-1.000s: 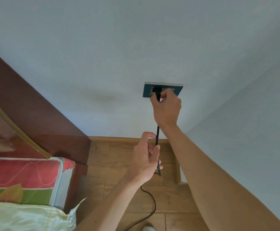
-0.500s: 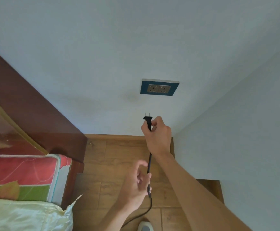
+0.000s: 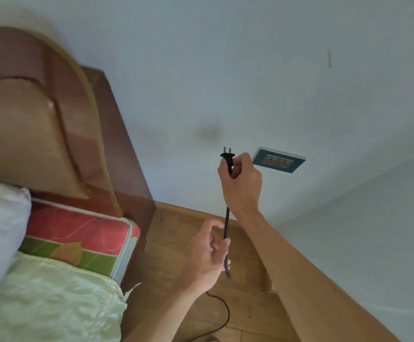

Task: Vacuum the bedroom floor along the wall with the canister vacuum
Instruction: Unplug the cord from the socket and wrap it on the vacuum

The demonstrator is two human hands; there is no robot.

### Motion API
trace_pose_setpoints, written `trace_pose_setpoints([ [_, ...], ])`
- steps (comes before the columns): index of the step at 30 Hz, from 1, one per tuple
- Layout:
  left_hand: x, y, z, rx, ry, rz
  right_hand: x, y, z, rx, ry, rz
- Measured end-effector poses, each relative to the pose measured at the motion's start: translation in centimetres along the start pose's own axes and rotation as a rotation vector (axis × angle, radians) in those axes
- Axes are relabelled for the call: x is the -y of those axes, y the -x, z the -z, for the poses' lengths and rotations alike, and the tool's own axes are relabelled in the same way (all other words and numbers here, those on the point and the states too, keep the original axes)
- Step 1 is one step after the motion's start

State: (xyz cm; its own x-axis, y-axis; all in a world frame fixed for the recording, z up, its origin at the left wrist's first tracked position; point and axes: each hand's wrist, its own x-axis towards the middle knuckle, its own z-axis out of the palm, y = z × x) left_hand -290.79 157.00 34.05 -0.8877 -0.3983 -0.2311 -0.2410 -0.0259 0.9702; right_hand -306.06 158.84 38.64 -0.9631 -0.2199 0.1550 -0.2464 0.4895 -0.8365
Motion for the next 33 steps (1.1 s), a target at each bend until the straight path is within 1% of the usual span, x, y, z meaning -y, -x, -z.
trace_pose_setpoints([
  [4, 0.0, 0.5, 3.4, -0.158, 0.021, -0.007, 4.2, 0.6, -3.7, 0.096, -0.058, 0.124],
  [10, 0.0, 2.2, 7.5, -0.393, 0.064, 0.014, 9.6, 2.7, -9.4, 0.289, -0.063, 0.363],
  [14, 0.2, 4.9, 8.9, -0.624, -0.053, 0.03, 12.2, 5.9, -11.6, 0.406, -0.112, 0.547],
  [17, 0.6, 7.8, 9.5, -0.75, -0.01, 0.037, 13.7, 9.0, -12.3, 0.483, -0.155, 0.663],
  [22, 0.6, 13.2, 10.0, -0.938, 0.083, 0.071, 15.5, 15.8, -14.4, 0.604, -0.264, 0.782],
  [27, 1.5, 20.5, 11.4, -1.153, 0.155, 0.148, 18.5, 24.8, -15.5, 0.804, -0.337, 0.854],
  [33, 1.5, 31.1, 12.8, -1.39, 0.231, 0.194, 22.9, 37.7, -15.2, 1.045, -0.472, 0.891],
])
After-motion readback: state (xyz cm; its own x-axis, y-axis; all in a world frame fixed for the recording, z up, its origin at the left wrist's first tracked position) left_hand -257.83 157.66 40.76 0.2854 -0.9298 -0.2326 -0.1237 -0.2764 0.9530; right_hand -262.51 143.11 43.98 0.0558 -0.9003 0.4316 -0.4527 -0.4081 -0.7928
